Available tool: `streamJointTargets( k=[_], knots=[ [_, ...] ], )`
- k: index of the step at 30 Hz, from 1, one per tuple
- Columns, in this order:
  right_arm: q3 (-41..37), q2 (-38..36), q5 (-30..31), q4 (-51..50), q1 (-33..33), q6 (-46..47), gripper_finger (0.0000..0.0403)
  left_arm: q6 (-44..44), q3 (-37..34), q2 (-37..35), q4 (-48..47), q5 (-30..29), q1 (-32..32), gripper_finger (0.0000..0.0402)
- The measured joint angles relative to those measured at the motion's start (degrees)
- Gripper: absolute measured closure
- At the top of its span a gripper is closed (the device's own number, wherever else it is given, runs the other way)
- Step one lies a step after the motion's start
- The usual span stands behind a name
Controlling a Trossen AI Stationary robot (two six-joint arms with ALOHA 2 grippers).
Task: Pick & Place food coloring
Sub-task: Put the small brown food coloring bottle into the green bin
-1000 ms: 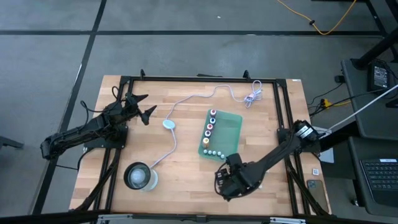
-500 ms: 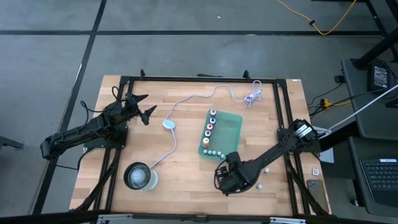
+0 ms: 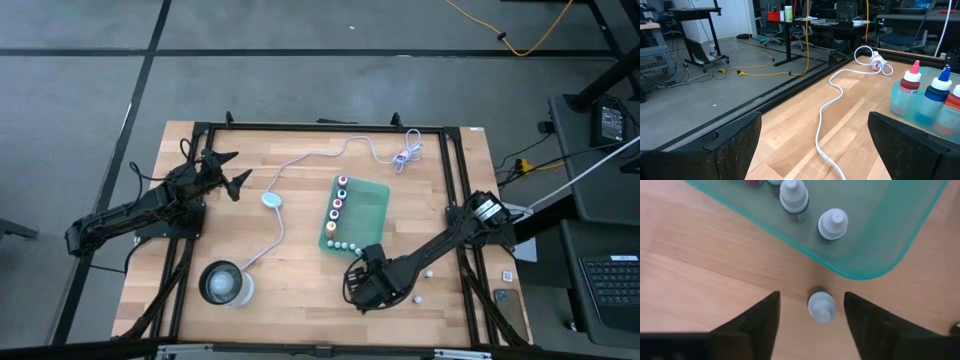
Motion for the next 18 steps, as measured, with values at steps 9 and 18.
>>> streamJointTargets(
  k=[9, 18],
  knots=[
    [0.00, 0.00, -0.28, 0.05, 0.02, -0.02, 0.0278, 0.00, -0.01, 0.00, 0.00, 0.00, 0.00, 0.0041],
    [4.15, 0.00, -0.37, -2.97, 0.89, -3.74, 0.0346, 0.00, 0.01, 0.00, 0.00, 0.00, 0.00, 0.0041]
  ],
)
